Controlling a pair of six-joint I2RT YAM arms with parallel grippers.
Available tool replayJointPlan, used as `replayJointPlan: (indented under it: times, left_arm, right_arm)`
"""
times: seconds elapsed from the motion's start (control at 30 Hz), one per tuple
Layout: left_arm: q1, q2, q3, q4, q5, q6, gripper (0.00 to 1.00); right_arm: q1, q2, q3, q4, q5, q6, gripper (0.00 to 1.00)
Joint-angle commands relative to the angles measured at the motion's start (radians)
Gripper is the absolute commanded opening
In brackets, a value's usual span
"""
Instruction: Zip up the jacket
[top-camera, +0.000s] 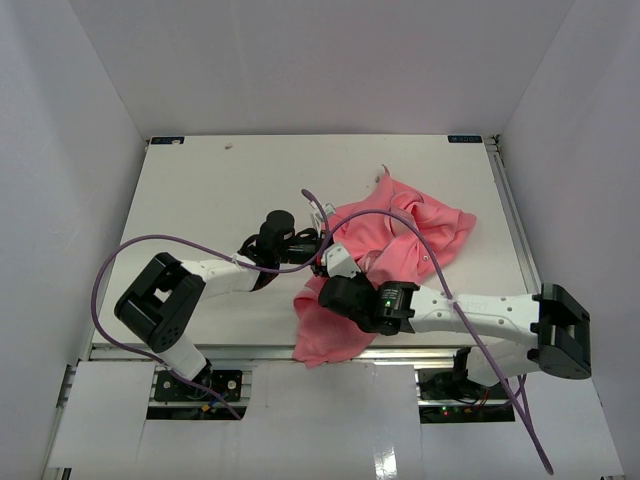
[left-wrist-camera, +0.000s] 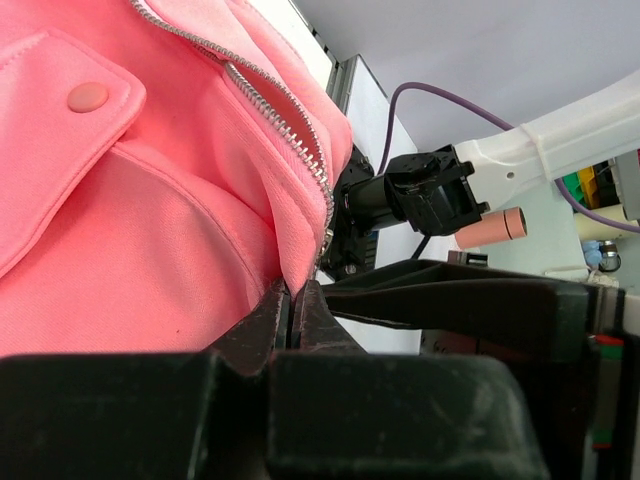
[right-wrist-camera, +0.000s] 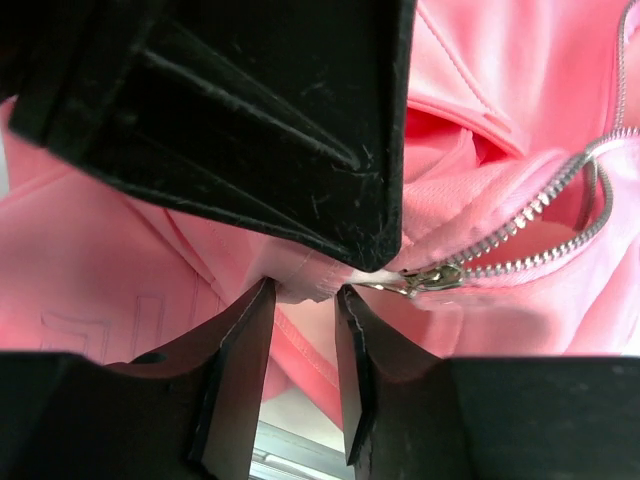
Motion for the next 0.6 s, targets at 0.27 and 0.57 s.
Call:
replayJointPlan:
  times: [0.27,0.57]
  left_arm:
    - [-0.002,-0.016,0.000,0.007,-0.003,0.003,0.00]
    - [-0.002,-0.012,0.006,-0.001,-0.007,0.006,0.00]
  right_arm:
    - [0.025,0.050,0.126,-0.194,0.175,0.266,0.41]
    - [0.032,0.035,0.156,-0.226,0.189,0.290,0.42]
